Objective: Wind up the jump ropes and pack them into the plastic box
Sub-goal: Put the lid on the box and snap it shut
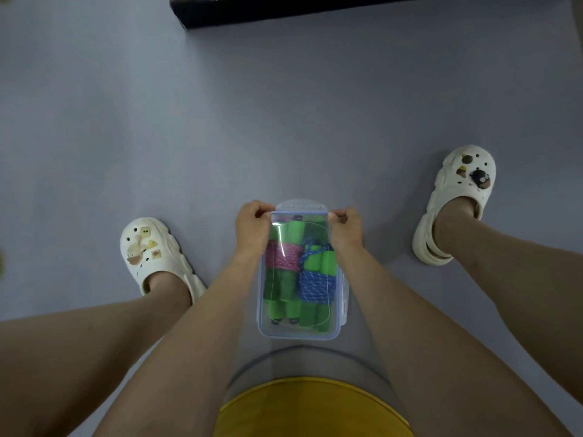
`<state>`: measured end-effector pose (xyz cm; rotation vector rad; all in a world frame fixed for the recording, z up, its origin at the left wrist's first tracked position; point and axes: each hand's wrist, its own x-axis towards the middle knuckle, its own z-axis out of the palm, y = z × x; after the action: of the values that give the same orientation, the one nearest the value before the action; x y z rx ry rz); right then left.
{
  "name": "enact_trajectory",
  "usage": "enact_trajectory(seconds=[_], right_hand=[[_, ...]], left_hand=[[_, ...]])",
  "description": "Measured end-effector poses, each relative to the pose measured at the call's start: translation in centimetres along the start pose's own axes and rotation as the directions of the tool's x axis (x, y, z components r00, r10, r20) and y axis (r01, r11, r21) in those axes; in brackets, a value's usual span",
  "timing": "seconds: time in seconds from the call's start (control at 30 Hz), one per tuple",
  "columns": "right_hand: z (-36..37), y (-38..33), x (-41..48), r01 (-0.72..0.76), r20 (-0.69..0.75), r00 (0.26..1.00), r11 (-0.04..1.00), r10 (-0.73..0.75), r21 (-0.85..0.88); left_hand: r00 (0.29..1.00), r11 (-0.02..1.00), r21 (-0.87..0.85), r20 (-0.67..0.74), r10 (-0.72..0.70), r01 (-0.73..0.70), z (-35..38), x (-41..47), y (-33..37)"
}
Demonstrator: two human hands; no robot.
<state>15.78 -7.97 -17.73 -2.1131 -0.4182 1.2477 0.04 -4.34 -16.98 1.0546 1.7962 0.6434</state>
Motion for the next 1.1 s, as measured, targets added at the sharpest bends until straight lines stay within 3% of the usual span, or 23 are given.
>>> enact_trajectory(seconds=[0.1, 0.2, 0.33, 0.57, 0.93, 1.03, 1.1], right_hand=[[0.5, 0.5, -0.1, -0.030, -0.021, 0.999, 0.999, 0.030, -0.017], [0.7, 0.6, -0.1, -0.039, -0.034, 0.999, 0.999, 0.038, -0.024], [0.8, 0.9, 0.0, -0.031, -0.053, 0.998, 0.999, 0.030, -0.008], [1.0, 0.9, 0.1, -0.006, -0.072, 0.997, 1.000, 0.006, -0.002], [0.8, 0.8, -0.1, -0.029, -0.047, 0.998, 0.999, 0.030, 0.017], [0.7, 0.7, -0.2, -0.037, -0.051, 0.998, 0.999, 0.038, 0.010], [0.7, 0.7, -0.2, -0.039, -0.049, 0.998, 0.999, 0.040, 0.009]], left_hand=[[0.963, 0.940, 0.242, -0.064, 0.262, -0.240, 0.9, -1.4, -0.4], [0.929, 0.896, 0.302, -0.078, 0.362, -0.324, 2.3, -2.3, -0.8], [0.838, 0.746, 0.435, 0.037, 0.545, -0.505, 3.5, -1.6, -1.7], [0.800, 0.692, 0.500, 0.000, 0.600, -0.520, 3.8, -1.0, -2.4], [0.849, 0.556, 0.722, 0.084, 0.521, -0.412, 4.3, -0.6, -1.0], [0.803, 0.473, 0.760, 0.108, 0.585, -0.447, 4.4, -0.6, -1.2], [0.718, 0.358, 0.757, 0.205, 0.665, -0.547, 4.5, -0.4, -1.5]])
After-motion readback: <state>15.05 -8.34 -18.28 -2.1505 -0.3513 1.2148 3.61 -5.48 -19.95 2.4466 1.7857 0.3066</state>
